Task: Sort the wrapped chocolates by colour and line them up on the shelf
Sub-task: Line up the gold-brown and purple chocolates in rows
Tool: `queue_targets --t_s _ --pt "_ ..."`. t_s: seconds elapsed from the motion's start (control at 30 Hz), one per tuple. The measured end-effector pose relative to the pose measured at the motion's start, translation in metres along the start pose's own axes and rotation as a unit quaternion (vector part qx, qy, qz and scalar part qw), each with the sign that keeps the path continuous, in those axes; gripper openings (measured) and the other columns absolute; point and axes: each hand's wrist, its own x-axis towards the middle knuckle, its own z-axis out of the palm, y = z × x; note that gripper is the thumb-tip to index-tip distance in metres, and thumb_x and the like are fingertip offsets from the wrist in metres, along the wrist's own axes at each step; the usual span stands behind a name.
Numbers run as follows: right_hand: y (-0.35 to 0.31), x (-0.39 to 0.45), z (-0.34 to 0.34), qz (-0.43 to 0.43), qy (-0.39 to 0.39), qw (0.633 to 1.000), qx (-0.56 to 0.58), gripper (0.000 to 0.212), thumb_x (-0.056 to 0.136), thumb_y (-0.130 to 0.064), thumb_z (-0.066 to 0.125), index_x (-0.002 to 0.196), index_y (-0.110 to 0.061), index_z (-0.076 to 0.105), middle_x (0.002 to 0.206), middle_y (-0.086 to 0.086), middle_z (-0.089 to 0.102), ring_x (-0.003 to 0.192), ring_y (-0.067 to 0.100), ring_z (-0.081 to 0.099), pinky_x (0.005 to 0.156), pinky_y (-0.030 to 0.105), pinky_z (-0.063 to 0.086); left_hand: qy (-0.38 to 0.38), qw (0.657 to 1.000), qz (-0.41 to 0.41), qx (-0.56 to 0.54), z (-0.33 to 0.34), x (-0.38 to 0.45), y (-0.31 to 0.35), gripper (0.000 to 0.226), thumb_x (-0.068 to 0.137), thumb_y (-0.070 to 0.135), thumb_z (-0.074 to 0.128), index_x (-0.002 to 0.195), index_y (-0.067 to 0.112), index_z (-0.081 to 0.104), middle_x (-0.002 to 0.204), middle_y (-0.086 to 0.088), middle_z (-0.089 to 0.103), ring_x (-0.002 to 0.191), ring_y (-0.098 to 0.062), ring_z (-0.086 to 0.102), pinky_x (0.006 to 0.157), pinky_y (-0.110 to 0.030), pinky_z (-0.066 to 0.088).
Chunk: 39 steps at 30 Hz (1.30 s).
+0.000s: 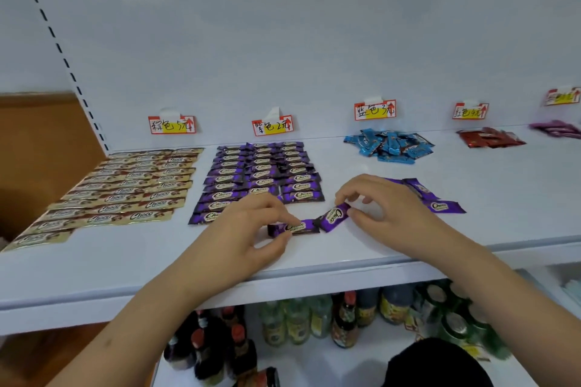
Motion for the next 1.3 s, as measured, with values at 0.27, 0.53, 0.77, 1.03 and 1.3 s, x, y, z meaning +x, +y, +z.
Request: queue_targets --t_s 0.27,0.53,0.77,1.03,1.3 --pt "-0.002 0.002 0.003 0.016 -0.012 0.999 0.025 0.014 0.092 -0.02 0.064 0.101 -0.031 0.066 0.107 -0.018 0.064 0.105 -0.002 0.054 0.09 0.016 0.042 -0.011 0.999 -0.049 -0.006 -0.002 0.004 -0.004 0.012 0.086 0.035 0.07 0.097 0.039 0.07 0.103 0.018 0.062 0.108 0.002 0.051 0.088 -0.002 0.033" --pt "-0.002 0.001 -0.004 0.08 -0.019 0.991 0.102 0.029 0.082 -0.026 0.076 0.102 -0.038 0.058 0.089 -0.013 0.063 0.084 0.003 0.057 0.077 0.018 0.047 -0.004 0.994 -0.088 -0.06 -0.003 0.001 -0.001 0.018 0.084 0.036 0.074 0.099 0.04 0.064 0.101 0.028 0.061 0.101 0.005 0.05 0.08 -0.004 0.038" --pt "-0.022 -0.001 0.0 0.085 -0.011 0.996 0.005 0.015 0.095 -0.044 0.056 0.104 -0.033 0.053 0.083 -0.012 0.062 0.075 -0.001 0.056 0.064 0.019 0.041 0.017 0.997 -0.071 -0.02 0.0 -0.002 -0.003 0.018 0.084 0.039 0.072 0.101 0.04 0.065 0.102 0.024 0.058 0.105 0.0 0.048 0.089 -0.014 0.037" --pt "-0.006 -0.017 -0.013 -0.011 -0.092 0.984 0.155 0.042 0.093 0.002 0.054 0.107 -0.031 0.074 0.119 -0.019 0.066 0.12 -0.001 0.054 0.099 0.013 0.042 0.008 1.0 0.0 0.024 -0.003 -0.011 -0.001 0.021 0.096 0.023 0.059 0.111 0.033 0.069 0.107 0.022 0.054 0.108 0.0 0.051 0.091 -0.011 0.038" --pt "-0.015 0.003 0.013 -0.077 -0.11 0.99 -0.051 0.043 0.101 -0.03 0.046 0.143 -0.04 0.046 0.147 -0.021 0.037 0.132 -0.004 0.027 0.105 0.009 0.02 0.008 0.994 -0.011 0.108 -0.018 -0.015 -0.017 0.032 0.096 0.021 0.057 0.126 0.029 0.065 0.118 0.018 0.053 0.109 0.0 0.047 0.093 -0.009 0.032"
